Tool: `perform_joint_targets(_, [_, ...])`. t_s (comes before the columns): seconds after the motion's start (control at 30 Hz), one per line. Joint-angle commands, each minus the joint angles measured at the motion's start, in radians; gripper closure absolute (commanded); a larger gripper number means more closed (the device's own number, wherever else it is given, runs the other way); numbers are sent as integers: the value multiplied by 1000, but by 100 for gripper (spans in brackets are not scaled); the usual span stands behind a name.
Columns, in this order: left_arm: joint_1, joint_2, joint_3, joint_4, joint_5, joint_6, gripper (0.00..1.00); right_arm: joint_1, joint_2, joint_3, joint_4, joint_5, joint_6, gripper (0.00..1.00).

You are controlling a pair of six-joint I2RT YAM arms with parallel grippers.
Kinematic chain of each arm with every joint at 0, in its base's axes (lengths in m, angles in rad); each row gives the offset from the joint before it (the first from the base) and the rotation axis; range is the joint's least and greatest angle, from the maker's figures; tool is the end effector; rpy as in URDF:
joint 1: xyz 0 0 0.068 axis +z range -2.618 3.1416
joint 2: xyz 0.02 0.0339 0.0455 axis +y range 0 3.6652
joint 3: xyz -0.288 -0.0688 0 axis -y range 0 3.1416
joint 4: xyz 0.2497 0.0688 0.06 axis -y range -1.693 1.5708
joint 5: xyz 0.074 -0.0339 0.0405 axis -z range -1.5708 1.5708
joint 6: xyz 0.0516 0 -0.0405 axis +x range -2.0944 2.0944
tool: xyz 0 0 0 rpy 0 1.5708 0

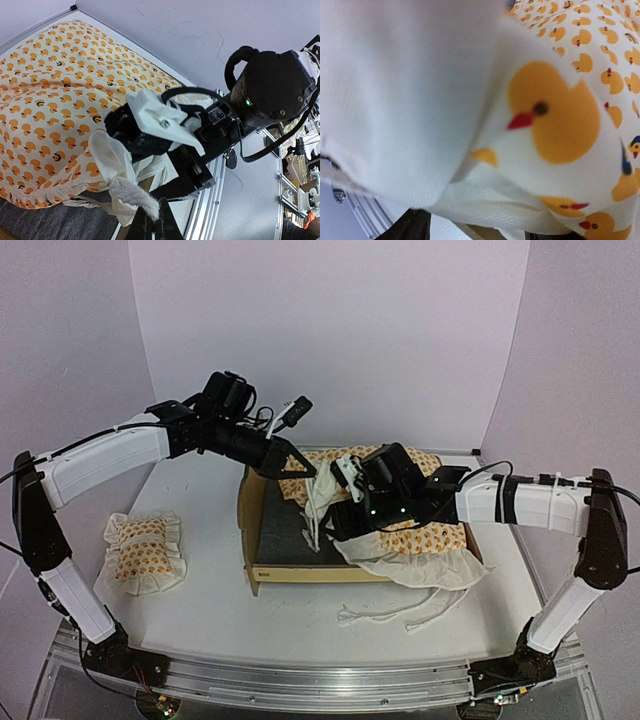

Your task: Set up the pet bed

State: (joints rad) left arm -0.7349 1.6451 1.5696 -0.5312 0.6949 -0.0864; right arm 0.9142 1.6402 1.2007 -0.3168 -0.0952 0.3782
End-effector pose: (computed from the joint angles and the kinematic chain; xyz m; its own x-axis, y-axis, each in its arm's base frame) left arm 0.2659 -0.2848 0.3769 -0.4995 0.3621 -0.7870 0.8654 0.2493 -0.4346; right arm 0.2297 0.3061 0.2628 -0.6960 -0.3010 -0.6519 -0.6173 0.7145 0.3292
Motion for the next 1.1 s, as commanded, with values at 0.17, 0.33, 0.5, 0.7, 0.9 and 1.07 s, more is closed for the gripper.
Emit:
perform_joint_targets(0.17, [3, -48, -16, 36, 35, -7, 100, -53, 2, 47, 88, -89, -60, 45])
perform_joint_targets(0.33, [6, -49, -20, 42, 44, -9, 100, -53, -67, 28, 9, -351, -47, 62])
perform_joint_targets(0.5, [12, -44, -11, 43, 49, -8, 100, -20, -99, 14, 46, -484, 66, 74])
perform_joint_targets(0.7, [18, -49, -7, 43, 58, -13, 100, -2, -25, -13, 226, -490, 235, 72])
perform_joint_targets(0.9, [27, -42, 2, 45, 64, -25, 100, 66, 31, -22, 388, -629, 281, 54])
perform_joint_targets(1.07, [36, -30, 10, 45, 59, -18, 100, 99, -146, -128, 27, -382, 27, 36])
